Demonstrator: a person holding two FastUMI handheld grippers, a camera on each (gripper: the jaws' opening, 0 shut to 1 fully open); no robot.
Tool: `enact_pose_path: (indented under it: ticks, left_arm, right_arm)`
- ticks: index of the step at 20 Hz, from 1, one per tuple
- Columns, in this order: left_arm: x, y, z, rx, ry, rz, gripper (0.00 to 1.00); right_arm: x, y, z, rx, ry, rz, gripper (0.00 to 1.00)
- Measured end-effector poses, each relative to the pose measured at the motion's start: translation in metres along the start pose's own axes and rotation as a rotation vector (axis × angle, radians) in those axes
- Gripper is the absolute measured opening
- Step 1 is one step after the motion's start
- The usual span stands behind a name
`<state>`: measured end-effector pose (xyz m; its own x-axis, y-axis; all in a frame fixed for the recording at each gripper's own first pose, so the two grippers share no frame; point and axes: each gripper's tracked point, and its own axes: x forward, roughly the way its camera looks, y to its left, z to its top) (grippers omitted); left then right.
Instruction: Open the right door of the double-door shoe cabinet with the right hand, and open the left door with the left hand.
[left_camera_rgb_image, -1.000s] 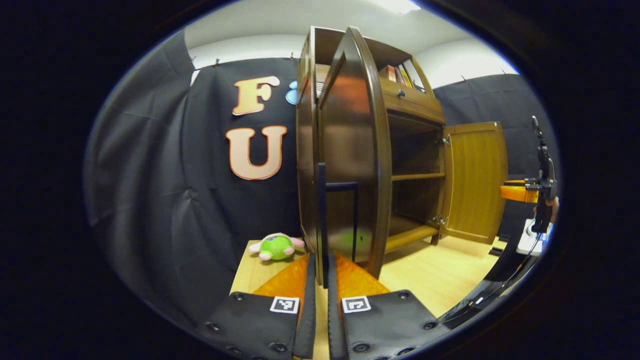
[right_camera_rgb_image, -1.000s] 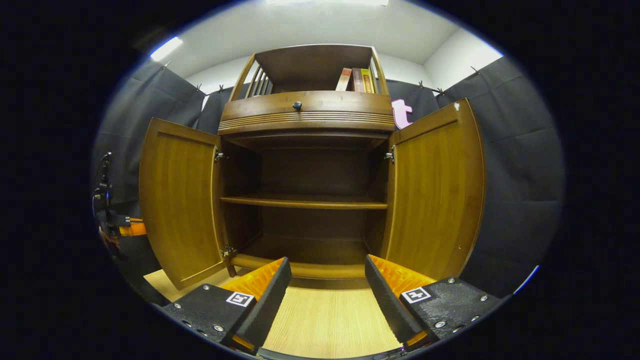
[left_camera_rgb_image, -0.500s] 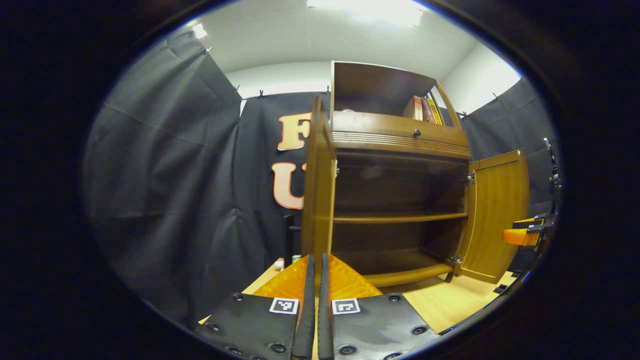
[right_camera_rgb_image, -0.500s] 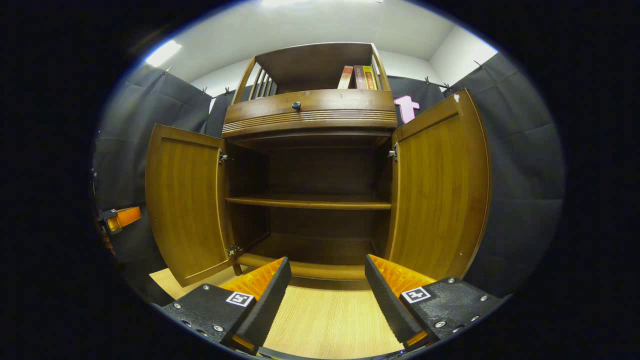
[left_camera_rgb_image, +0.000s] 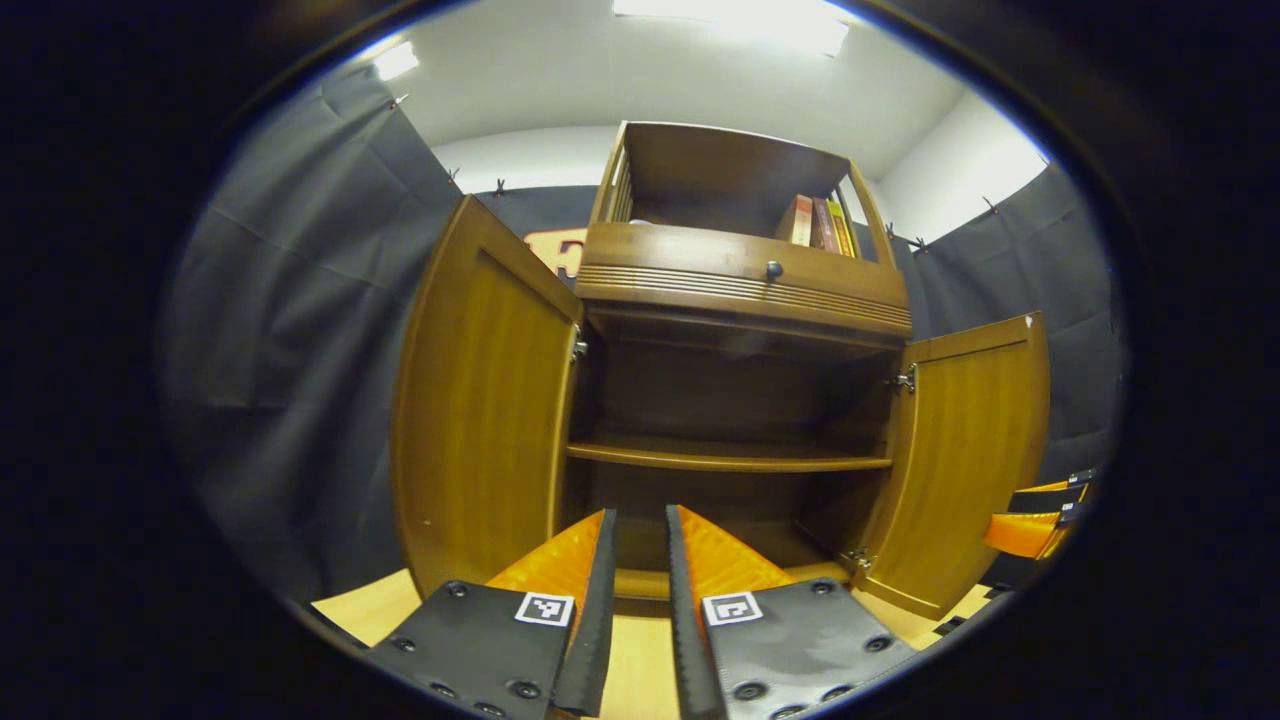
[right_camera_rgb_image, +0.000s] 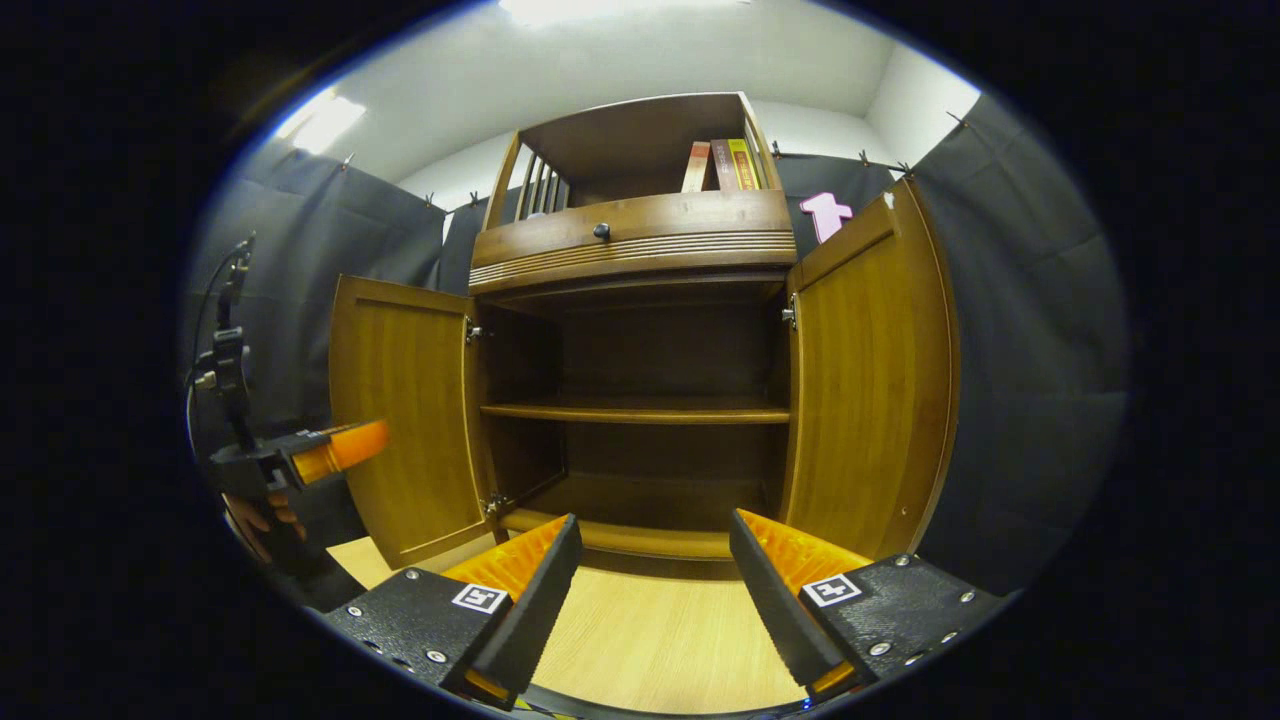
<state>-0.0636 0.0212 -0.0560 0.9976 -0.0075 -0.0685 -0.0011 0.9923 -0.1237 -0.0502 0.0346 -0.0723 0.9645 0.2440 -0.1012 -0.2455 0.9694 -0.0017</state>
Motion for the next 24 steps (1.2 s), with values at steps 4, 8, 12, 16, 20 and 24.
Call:
enact_pose_path:
  ticks: [4,8,12,16,20,24]
  left_arm:
    - [0.017,-0.014,0.002,0.035,0.001,-0.016,0.57]
    - [0.021,-0.01,0.013,0.056,-0.033,0.026,0.8]
    - [0.024,-0.004,0.008,0.058,-0.02,0.066,0.94]
    - [0.024,0.001,0.013,0.085,-0.033,0.101,0.95]
    - [0.025,-0.007,0.019,0.1,-0.044,0.077,0.95]
    - [0.024,-0.015,0.022,0.117,-0.058,0.062,0.95]
  right_arm:
    - [-0.004,-0.01,0.0,0.011,0.001,0.006,0.92]
    - [-0.007,-0.021,0.002,0.005,-0.007,-0.005,0.92]
    - [-0.01,-0.035,-0.003,-0.016,-0.002,-0.032,0.92]
    - [-0.009,-0.038,-0.006,0.002,0.002,-0.035,0.92]
    - [-0.008,-0.037,-0.007,0.03,0.003,-0.032,0.92]
    - [-0.008,-0.038,-0.009,0.015,0.006,-0.039,0.92]
